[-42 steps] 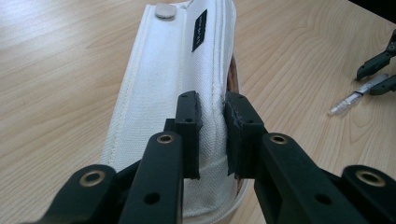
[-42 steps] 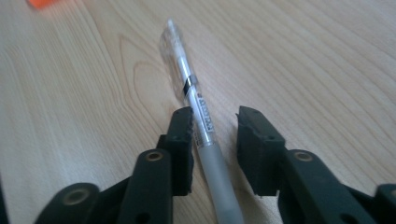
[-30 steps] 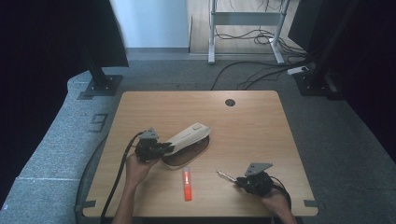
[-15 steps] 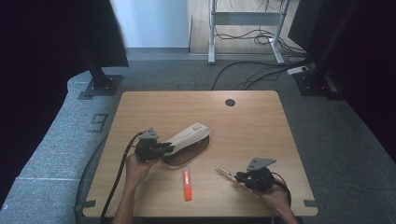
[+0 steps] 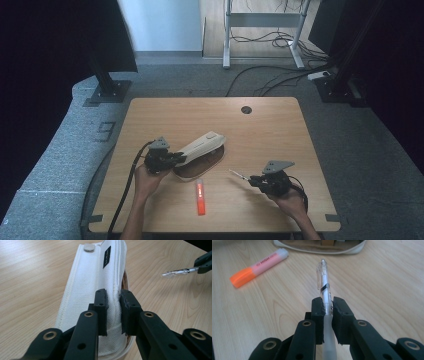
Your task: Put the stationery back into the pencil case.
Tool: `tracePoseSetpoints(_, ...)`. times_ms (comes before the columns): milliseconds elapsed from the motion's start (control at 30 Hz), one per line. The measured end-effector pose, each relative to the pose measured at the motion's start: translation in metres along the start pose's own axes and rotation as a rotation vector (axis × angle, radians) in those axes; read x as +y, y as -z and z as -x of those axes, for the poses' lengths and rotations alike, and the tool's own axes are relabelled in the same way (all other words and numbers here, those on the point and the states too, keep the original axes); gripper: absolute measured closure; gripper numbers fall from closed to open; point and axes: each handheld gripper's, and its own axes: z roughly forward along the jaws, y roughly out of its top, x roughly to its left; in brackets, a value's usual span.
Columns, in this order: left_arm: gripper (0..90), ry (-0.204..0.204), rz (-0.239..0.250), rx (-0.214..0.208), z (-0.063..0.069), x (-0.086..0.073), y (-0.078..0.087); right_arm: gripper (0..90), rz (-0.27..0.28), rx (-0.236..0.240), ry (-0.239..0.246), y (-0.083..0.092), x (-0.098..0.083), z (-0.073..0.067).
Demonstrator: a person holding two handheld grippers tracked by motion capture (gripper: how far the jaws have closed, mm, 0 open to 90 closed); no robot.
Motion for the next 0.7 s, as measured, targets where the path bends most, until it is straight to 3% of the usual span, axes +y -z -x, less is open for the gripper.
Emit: tracePoseSetpoints(700,76.9,0.017,0.024,-0.007,-0.002,0.001,0.003,78.2,0.001,0.020,0.021,-0.041,0.049,0.008)
